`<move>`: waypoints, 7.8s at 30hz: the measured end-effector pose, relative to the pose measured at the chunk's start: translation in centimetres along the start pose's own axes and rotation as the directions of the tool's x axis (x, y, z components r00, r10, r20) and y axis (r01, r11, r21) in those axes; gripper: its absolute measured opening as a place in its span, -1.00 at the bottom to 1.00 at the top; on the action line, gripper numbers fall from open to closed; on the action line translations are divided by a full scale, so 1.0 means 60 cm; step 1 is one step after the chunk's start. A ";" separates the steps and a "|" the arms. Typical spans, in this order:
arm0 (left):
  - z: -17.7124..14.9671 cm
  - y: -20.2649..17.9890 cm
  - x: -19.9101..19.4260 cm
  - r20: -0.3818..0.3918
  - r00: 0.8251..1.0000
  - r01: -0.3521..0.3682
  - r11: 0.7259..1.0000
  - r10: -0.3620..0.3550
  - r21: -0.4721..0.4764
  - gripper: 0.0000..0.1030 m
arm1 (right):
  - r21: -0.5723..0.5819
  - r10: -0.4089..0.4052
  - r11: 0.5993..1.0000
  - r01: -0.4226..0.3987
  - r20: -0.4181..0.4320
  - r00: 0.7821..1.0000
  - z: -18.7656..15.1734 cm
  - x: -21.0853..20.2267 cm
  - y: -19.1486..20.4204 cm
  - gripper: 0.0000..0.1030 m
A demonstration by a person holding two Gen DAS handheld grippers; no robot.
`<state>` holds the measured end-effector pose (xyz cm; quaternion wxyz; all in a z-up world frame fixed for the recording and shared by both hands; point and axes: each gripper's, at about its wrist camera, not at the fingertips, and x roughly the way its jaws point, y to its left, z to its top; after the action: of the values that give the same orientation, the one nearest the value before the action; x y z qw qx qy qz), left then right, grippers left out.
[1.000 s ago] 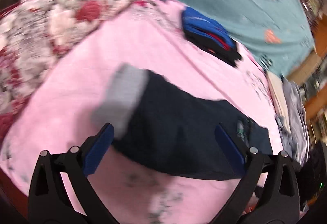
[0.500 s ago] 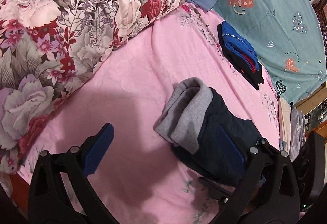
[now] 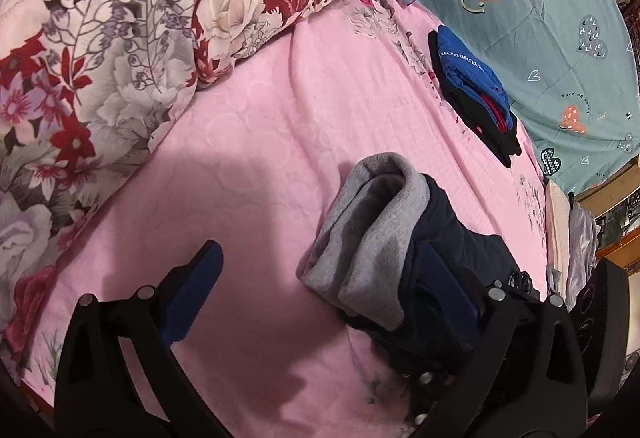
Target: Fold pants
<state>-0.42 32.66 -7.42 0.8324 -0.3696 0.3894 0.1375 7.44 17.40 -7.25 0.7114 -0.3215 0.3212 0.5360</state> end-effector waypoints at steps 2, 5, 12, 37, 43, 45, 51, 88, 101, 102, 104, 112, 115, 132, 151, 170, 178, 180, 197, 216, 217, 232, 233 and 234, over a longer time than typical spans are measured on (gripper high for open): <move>-0.001 -0.001 0.003 -0.005 1.000 0.002 1.000 -0.002 -0.003 0.95 | 0.035 0.034 0.999 -0.035 0.014 0.999 0.000 -0.006 -0.011 -0.48; -0.002 -0.005 0.005 -0.012 1.000 0.004 1.000 -0.004 -0.005 0.95 | 0.138 0.116 0.983 -0.122 0.050 0.992 -0.002 -0.020 -0.042 -0.64; -0.005 -0.014 0.010 -0.069 0.983 0.170 0.984 -0.173 -0.054 0.95 | 0.209 0.147 0.963 -0.170 0.123 0.982 -0.012 -0.043 -0.058 -0.69; -0.026 -0.080 0.110 -0.191 0.929 0.312 0.948 -0.317 -0.056 -0.37 | 0.369 0.082 0.915 -0.166 0.233 0.969 -0.118 -0.179 -0.124 -0.58; -0.022 -0.084 0.094 -0.167 0.923 0.342 0.938 -0.345 -0.050 -0.43 | 0.533 -0.141 0.845 0.028 0.172 0.975 -0.203 -0.232 -0.188 -0.90; -0.022 -0.088 0.086 -0.159 0.918 0.360 0.932 -0.363 -0.045 -0.46 | 0.564 -0.134 0.825 0.036 0.134 0.982 -0.228 -0.225 -0.198 -1.00; -0.025 -0.119 0.064 -0.147 0.865 0.477 0.877 -0.480 -0.056 -0.52 | 0.674 -0.048 0.738 0.000 0.052 0.997 -0.276 -0.169 -0.222 -1.00; -0.177 -0.494 0.116 -0.269 0.814 0.581 0.726 -0.514 0.369 0.85 | 0.709 -0.042 0.690 -0.145 0.239 0.970 -0.484 -0.355 -0.247 0.01; -0.167 -0.344 0.114 -0.144 0.913 0.409 0.858 -0.383 0.311 0.86 | 0.800 0.070 0.497 -0.337 0.350 0.934 -0.512 -0.350 -0.304 0.07; -0.171 -0.348 0.116 -0.147 0.911 0.413 0.854 -0.386 0.316 0.86 | 0.810 0.079 0.466 -0.356 0.362 0.929 -0.516 -0.352 -0.309 0.07; -0.183 -0.342 0.111 -0.156 0.904 0.428 0.836 -0.399 0.343 0.86 | 0.833 0.081 0.399 -0.384 0.385 0.919 -0.524 -0.354 -0.323 0.07; -0.212 -0.347 0.112 -0.169 0.894 0.444 0.781 -0.414 0.439 0.86 | 0.896 -0.012 0.294 -0.334 0.353 0.936 -0.523 -0.350 -0.358 0.21; -0.214 -0.349 0.109 -0.174 0.883 0.464 0.758 -0.436 0.458 0.86 | 0.901 -0.011 0.313 -0.302 0.321 0.947 -0.501 -0.339 -0.359 0.21; -0.189 -0.298 0.113 -0.144 0.832 0.554 0.786 -0.536 0.273 0.86 | 0.715 -0.076 0.613 -0.335 0.476 0.876 -0.400 -0.454 -0.343 -0.54; -0.245 -0.432 0.040 -0.210 0.801 0.569 0.604 -0.561 0.558 0.86 | 0.917 -0.299 0.376 -0.131 0.254 0.920 -0.577 -0.464 -0.378 -0.08; -0.312 -0.474 0.080 -0.406 0.790 0.609 0.510 -0.460 0.607 0.86 | 0.852 -0.166 0.462 -0.245 0.354 0.920 -0.529 -0.387 -0.412 -0.21; -0.220 -0.530 0.084 -0.368 0.788 0.601 0.488 -0.493 0.633 0.91 | 0.709 -0.084 0.639 -0.298 0.450 0.889 -0.522 -0.457 -0.310 -0.11; -0.194 -0.540 0.122 -0.431 0.766 0.642 0.521 -0.478 0.563 0.91 | 0.731 -0.078 0.635 -0.250 0.382 0.921 -0.533 -0.439 -0.296 -0.10; -0.129 -0.549 0.203 -0.376 0.875 0.475 0.696 -0.305 0.538 0.91 | 0.733 -0.104 0.579 -0.356 0.500 0.860 -0.518 -0.436 -0.362 0.05; -0.136 -0.554 0.165 -0.301 0.917 0.394 0.699 -0.260 0.597 0.91 | 0.676 0.019 0.581 -0.453 0.545 0.838 -0.529 -0.447 -0.331 0.03; -0.144 -0.553 0.163 -0.300 0.919 0.390 0.696 -0.255 0.603 0.91 | 0.675 0.033 0.587 -0.446 0.531 0.847 -0.531 -0.440 -0.321 0.03; -0.155 -0.443 0.066 -0.132 0.969 0.245 0.732 -0.209 0.636 0.92 | 0.659 0.060 0.590 -0.467 0.540 0.839 -0.545 -0.436 -0.280 0.04; -0.146 -0.434 0.062 -0.119 0.972 0.231 0.746 -0.202 0.625 0.92 | 0.635 0.081 0.610 -0.474 0.545 0.834 -0.531 -0.432 -0.275 0.04; -0.138 -0.423 0.057 -0.102 0.976 0.214 0.763 -0.192 0.610 0.92 | 0.611 0.106 0.626 -0.485 0.550 0.829 -0.514 -0.425 -0.271 0.04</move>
<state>10.39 8.99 -0.61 0.9105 -0.1192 0.3845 -0.0946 14.12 -25.07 -3.05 0.7321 0.1855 0.3774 0.5359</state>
